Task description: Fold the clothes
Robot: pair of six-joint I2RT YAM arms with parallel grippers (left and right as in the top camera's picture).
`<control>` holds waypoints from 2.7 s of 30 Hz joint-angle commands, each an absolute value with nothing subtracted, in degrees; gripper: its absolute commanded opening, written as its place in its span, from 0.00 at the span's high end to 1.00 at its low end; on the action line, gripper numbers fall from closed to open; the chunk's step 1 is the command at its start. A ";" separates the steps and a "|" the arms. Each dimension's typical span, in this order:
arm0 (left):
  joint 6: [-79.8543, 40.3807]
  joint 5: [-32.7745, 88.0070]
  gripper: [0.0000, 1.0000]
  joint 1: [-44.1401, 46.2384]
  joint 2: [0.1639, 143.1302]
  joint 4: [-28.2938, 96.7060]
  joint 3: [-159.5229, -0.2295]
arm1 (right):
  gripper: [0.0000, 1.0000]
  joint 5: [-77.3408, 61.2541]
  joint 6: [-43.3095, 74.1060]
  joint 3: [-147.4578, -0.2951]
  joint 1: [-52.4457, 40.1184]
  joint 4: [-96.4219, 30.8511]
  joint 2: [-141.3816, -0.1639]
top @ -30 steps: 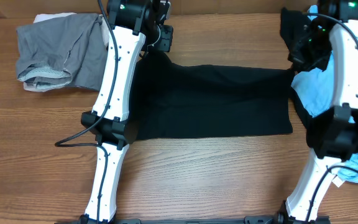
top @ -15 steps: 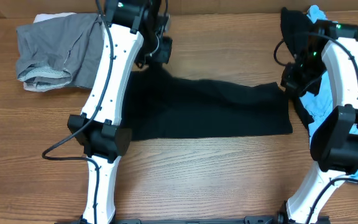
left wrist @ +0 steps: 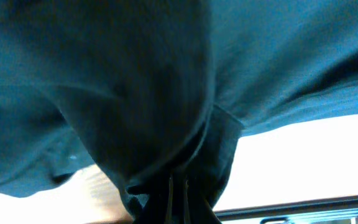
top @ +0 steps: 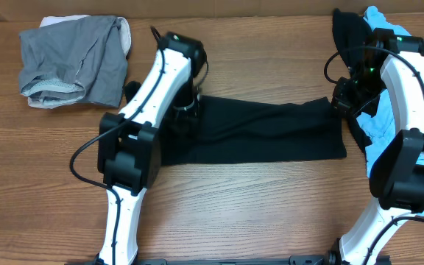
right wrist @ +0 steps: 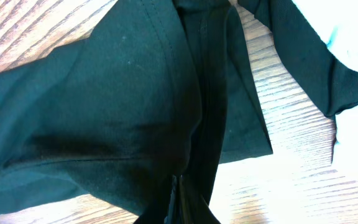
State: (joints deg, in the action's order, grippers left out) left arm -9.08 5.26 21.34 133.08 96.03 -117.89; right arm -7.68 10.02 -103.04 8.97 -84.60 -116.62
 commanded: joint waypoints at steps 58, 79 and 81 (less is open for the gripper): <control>-9.26 -8.23 0.00 15.31 122.52 89.80 -148.99 | 0.96 -13.85 7.97 -72.10 12.27 -51.46 -114.43; -9.30 -9.61 0.00 12.95 122.52 89.25 -148.99 | 0.96 -17.34 4.10 -91.92 23.57 -76.18 -108.01; -9.30 -9.61 0.00 12.51 122.52 89.25 -148.99 | 0.96 -18.61 2.33 -93.38 23.81 -77.76 -107.98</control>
State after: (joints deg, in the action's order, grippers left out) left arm -8.91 -8.86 13.34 123.00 89.49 -148.49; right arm -17.23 5.23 -90.43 23.29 -76.88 -110.00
